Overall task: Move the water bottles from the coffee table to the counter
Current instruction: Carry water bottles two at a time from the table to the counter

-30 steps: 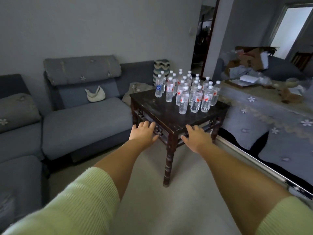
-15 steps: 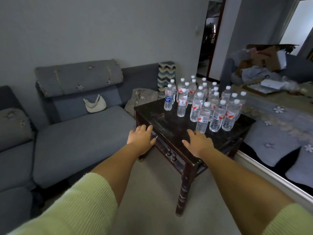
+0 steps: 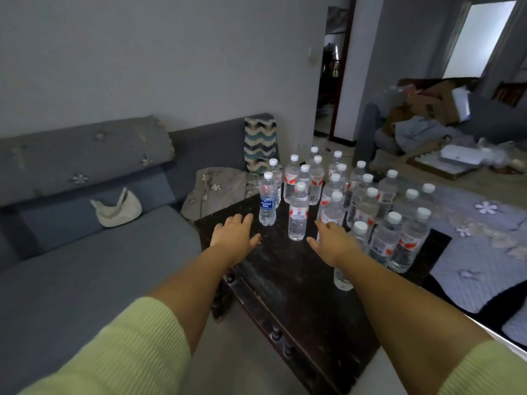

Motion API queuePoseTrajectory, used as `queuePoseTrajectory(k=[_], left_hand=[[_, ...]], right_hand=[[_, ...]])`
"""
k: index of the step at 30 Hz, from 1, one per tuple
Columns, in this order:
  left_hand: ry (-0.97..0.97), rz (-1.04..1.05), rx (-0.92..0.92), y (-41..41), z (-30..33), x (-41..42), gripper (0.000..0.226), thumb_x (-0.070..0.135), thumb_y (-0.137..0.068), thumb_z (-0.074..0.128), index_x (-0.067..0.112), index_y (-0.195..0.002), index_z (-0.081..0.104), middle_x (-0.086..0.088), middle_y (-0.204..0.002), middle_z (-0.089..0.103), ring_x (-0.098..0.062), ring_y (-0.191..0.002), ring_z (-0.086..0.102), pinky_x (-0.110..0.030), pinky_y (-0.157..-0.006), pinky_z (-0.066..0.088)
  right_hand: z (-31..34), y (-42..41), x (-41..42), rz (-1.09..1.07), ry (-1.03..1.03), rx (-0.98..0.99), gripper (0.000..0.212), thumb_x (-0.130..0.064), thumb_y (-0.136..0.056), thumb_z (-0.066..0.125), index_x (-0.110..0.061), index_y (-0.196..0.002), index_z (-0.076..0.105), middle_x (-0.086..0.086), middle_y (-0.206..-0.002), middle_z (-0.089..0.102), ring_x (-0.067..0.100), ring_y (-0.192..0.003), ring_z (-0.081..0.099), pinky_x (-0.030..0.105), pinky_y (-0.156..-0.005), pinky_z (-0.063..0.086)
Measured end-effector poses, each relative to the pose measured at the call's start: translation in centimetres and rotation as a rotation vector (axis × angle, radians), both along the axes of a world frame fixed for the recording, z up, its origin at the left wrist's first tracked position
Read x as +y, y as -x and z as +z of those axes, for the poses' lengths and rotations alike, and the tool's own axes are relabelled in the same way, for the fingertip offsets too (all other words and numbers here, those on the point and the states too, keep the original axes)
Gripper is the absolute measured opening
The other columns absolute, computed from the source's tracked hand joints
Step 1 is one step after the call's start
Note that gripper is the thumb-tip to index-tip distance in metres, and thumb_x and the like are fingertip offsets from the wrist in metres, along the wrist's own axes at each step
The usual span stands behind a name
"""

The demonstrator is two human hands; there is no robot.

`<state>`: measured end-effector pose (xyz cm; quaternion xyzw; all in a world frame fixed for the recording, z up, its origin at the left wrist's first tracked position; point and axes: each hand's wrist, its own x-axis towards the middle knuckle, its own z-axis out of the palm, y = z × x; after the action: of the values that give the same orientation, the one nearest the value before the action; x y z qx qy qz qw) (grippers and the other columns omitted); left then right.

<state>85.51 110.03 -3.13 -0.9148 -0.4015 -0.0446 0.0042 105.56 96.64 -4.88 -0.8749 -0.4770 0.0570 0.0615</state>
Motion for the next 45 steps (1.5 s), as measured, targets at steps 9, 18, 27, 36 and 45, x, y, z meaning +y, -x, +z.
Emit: queuePoseTrajectory(k=[9, 18, 27, 36, 45], left_hand=[[0.046, -0.085, 0.009, -8.7, -4.4, 9.9, 0.065, 0.051, -0.094, 0.044, 0.021, -0.148, 0.026, -0.008, -0.143, 0.042, -0.026, -0.130, 0.042, -0.043, -0.103, 0.039], [0.307, -0.127, 0.055, -15.3, -10.6, 23.1, 0.068, 0.055, -0.088, 0.055, 0.021, -0.142, 0.033, -0.008, -0.138, 0.047, -0.025, -0.124, 0.048, -0.043, -0.097, 0.044], [0.999, -0.095, -0.434, -19.6, -15.5, 28.1, 0.091, 0.027, -0.069, 0.084, 0.016, -0.144, 0.034, -0.005, -0.142, 0.047, -0.021, -0.129, 0.048, -0.040, -0.109, 0.040], [1.035, -0.101, -0.658, -24.8, -17.5, 29.2, 0.062, 0.021, -0.073, 0.082, 0.010, -0.127, 0.054, -0.006, -0.119, 0.064, -0.019, -0.112, 0.061, -0.037, -0.100, 0.048], [1.055, -0.183, -0.412, -23.7, -17.1, 28.6, 0.066, 0.027, -0.071, 0.082, 0.019, -0.128, 0.051, 0.004, -0.117, 0.061, -0.012, -0.107, 0.057, -0.024, -0.089, 0.042]], right_hand=[[-1.9, -5.0, 8.4, -0.045, -0.043, 0.043, 0.053, -0.044, -0.099, 0.043, -0.018, -0.144, 0.034, 0.010, -0.137, 0.047, 0.026, -0.123, 0.050, 0.040, -0.098, 0.045], [-8.5, -7.8, 16.9, -0.418, -0.067, 0.391, 0.066, -0.042, -0.088, 0.064, -0.014, -0.141, 0.036, 0.011, -0.142, 0.044, 0.027, -0.126, 0.048, 0.042, -0.105, 0.043], [-14.8, -7.2, 22.1, -0.813, -0.696, 0.747, 0.099, -0.026, -0.069, 0.085, -0.024, -0.146, 0.022, 0.003, -0.147, 0.039, 0.020, -0.135, 0.041, 0.041, -0.112, 0.035], [-16.8, -10.6, 24.9, -0.872, -0.927, 0.685, 0.072, -0.030, -0.073, 0.081, -0.036, -0.124, 0.031, -0.020, -0.110, 0.051, 0.005, -0.107, 0.052, 0.022, -0.091, 0.038], [-16.5, -9.6, 23.7, -0.848, -0.798, 0.718, 0.074, -0.038, -0.075, 0.079, -0.023, -0.134, 0.037, -0.007, -0.123, 0.056, 0.008, -0.108, 0.054, 0.024, -0.090, 0.040]])
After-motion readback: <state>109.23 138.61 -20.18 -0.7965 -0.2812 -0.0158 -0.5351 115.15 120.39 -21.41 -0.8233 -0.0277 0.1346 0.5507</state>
